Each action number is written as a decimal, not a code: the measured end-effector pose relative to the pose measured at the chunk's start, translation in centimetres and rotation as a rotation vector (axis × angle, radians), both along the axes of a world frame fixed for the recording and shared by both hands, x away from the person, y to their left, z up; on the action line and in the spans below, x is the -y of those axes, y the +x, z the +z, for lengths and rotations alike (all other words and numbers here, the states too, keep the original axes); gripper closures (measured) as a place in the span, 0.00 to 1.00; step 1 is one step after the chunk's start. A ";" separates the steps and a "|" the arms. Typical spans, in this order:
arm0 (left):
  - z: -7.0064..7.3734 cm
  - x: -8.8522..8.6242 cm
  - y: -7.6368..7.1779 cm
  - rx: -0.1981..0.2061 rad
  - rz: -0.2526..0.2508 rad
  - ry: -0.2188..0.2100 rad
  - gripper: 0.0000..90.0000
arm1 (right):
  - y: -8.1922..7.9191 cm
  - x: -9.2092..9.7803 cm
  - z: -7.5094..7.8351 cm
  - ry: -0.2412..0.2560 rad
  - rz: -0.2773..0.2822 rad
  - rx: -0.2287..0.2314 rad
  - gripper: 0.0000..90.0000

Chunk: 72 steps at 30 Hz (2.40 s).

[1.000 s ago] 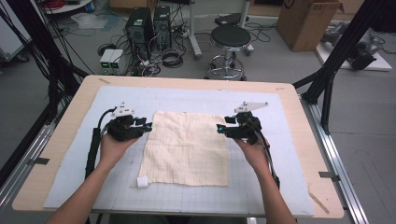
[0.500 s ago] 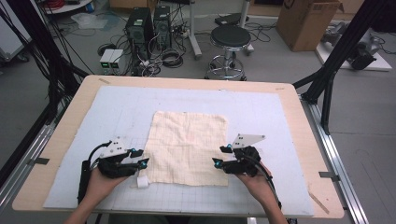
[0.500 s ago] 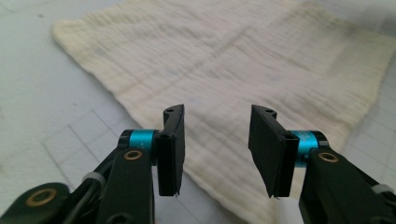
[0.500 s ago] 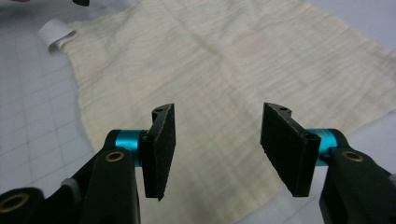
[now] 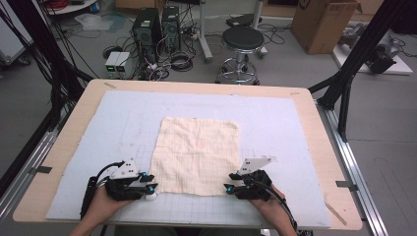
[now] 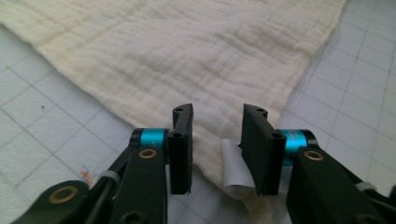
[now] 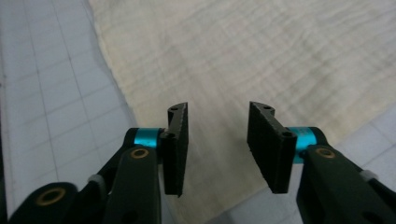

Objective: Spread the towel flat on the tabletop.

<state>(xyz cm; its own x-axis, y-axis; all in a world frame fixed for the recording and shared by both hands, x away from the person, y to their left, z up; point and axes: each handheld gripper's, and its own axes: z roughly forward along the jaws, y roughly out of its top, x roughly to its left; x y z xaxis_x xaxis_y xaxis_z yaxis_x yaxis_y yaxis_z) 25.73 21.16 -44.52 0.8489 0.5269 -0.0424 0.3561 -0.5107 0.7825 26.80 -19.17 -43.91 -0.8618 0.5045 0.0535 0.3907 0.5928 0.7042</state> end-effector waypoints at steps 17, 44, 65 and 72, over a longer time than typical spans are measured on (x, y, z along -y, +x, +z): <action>0.2 -0.2 -0.7 0.026 0.043 0.016 0.99 | 1.0 0.2 -0.1 0.028 0.008 -0.035 0.96; 0.6 -1.2 -3.2 0.040 0.054 0.007 0.99 | -0.8 0.0 0.7 0.060 0.047 -0.051 0.97; 1.1 -1.4 -3.5 0.026 0.047 -0.064 0.79 | -2.0 0.7 1.0 0.123 0.025 -0.046 0.78; 1.3 -1.6 -2.8 0.026 0.077 -0.101 0.71 | -1.6 0.9 1.3 0.140 -0.010 -0.019 0.67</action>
<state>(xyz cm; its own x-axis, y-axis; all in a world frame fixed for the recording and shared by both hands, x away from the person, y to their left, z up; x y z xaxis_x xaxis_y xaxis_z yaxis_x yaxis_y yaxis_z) 22.91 22.76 -43.26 0.8078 0.5845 -0.0769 0.3695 -0.4005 0.8385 25.16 -20.12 -42.66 -0.8549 0.4996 0.1399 0.4100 0.4854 0.7722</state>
